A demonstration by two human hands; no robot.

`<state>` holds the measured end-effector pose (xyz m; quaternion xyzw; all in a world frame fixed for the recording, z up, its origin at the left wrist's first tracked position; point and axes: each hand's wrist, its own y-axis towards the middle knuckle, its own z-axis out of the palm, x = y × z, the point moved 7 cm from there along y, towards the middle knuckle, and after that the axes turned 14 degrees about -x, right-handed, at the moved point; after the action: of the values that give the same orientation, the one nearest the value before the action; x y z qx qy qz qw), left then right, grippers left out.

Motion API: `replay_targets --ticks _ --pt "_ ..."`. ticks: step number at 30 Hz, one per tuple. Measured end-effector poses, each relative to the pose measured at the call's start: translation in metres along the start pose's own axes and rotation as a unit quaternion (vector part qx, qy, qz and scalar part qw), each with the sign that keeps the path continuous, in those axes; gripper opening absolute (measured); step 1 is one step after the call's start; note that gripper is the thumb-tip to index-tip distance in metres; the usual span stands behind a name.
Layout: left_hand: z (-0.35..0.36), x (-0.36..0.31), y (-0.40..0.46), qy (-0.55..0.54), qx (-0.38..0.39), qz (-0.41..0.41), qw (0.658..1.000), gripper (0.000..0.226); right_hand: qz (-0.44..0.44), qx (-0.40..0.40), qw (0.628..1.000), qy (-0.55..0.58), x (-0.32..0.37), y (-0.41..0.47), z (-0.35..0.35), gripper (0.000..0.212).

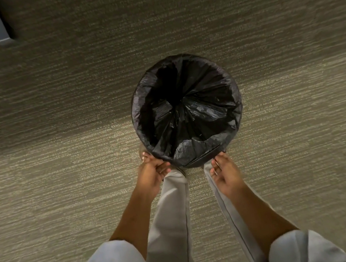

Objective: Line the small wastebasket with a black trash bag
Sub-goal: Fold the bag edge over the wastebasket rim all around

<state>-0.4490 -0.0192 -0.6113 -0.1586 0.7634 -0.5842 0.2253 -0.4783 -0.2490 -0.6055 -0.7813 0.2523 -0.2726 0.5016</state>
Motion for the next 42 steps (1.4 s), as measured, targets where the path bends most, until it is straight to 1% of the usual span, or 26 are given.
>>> replay_targets --ticks 3,7,9,13,17,19,24,26,28,31,33,37,40,42 --pt "0.003 0.001 0.008 -0.013 -0.01 0.0 1.0 0.018 0.013 0.012 1.0 0.016 0.0 0.004 0.005 0.018" --pt "0.003 0.001 0.013 -0.059 -0.024 -0.026 0.998 0.02 0.047 0.037 0.993 0.103 0.003 0.003 0.008 0.026" --pt "0.003 0.0 0.014 -0.087 -0.028 -0.046 0.995 0.022 0.044 0.045 0.99 0.124 0.007 0.002 0.008 0.03" --pt "0.005 0.002 0.013 -0.141 -0.015 -0.09 0.986 0.022 0.027 0.059 0.99 0.127 0.01 -0.001 0.013 0.047" --pt "0.009 -0.001 0.008 -0.177 -0.005 -0.097 0.979 0.022 0.025 0.047 0.989 0.141 0.012 0.002 0.019 0.043" --pt "0.011 -0.005 0.007 -0.182 0.001 -0.092 0.979 0.024 0.021 0.038 0.987 0.153 0.013 0.003 0.022 0.04" --pt "0.02 -0.017 0.004 -0.197 0.019 -0.073 0.977 0.052 -0.004 0.031 0.983 0.178 0.019 0.002 0.022 0.037" --pt "0.022 -0.022 0.001 -0.188 0.025 -0.053 0.98 0.058 -0.006 0.035 0.983 0.181 0.022 0.003 0.022 0.038" --pt "0.024 -0.025 -0.001 -0.182 0.028 -0.037 0.982 0.056 -0.009 0.044 0.984 0.175 0.026 0.003 0.023 0.039" --pt "0.025 -0.029 -0.002 -0.19 0.028 -0.014 0.981 0.038 -0.015 0.049 0.986 0.16 0.033 0.004 0.027 0.042" --pt "0.026 -0.029 -0.001 -0.203 0.032 -0.008 0.979 0.044 -0.015 0.049 0.987 0.154 0.035 0.005 0.028 0.042" --pt "0.028 -0.031 -0.003 -0.194 0.028 -0.005 0.981 0.038 -0.029 0.047 0.987 0.148 0.039 0.004 0.023 0.04" --pt "0.019 -0.033 0.001 -0.162 0.007 0.024 0.986 0.033 -0.035 0.039 0.989 0.142 0.042 0.004 0.019 0.037" --pt "0.016 -0.033 0.001 -0.138 0.01 0.033 0.99 0.034 -0.032 0.034 0.988 0.144 0.047 0.004 0.019 0.037"
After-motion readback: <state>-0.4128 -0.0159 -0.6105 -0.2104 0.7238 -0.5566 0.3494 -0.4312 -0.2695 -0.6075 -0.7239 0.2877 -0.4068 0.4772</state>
